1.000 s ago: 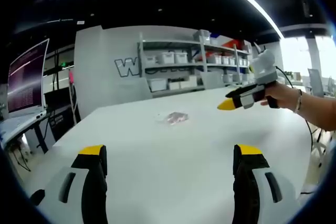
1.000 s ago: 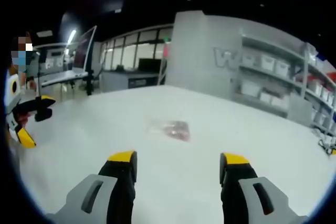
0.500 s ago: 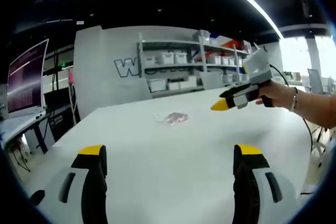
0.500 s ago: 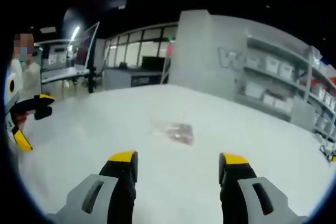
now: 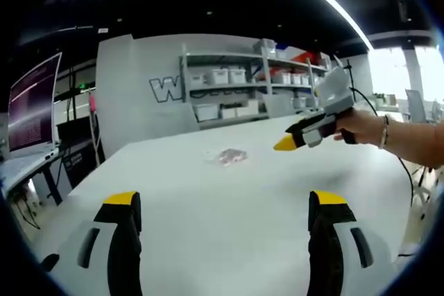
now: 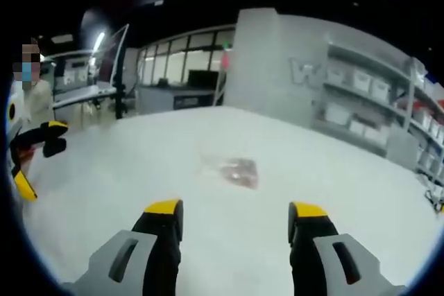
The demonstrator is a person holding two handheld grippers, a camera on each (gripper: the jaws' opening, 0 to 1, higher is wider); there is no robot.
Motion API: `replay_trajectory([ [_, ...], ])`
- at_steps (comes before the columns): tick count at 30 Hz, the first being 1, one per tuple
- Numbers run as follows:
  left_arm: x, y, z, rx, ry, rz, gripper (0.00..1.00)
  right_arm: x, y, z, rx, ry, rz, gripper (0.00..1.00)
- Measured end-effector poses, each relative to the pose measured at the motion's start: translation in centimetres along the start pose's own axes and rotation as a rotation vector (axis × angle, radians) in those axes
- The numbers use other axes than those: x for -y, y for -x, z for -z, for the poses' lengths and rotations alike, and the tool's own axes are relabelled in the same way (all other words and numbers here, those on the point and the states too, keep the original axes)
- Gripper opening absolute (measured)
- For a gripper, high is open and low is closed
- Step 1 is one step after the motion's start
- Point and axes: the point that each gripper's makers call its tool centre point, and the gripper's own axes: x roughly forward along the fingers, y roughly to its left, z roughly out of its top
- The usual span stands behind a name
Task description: Open the resealable bag by pulling the two sides of the seal apart until the entire bag opening is separated and visibly accessible.
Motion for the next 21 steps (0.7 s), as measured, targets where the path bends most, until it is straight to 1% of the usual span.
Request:
replay_trajectory([
  [11, 0.0, 0.0, -0.2, 0.0, -0.005, 0.0, 0.98, 0.1, -0.9, 0.6, -0.022, -0.01, -0.008, 0.6],
  [21, 0.0, 0.0, 0.2, -0.009, -0.002, 0.0, 0.98, -0.1, -1.6, 1.0, -0.033, -0.019, -0.015, 0.6],
])
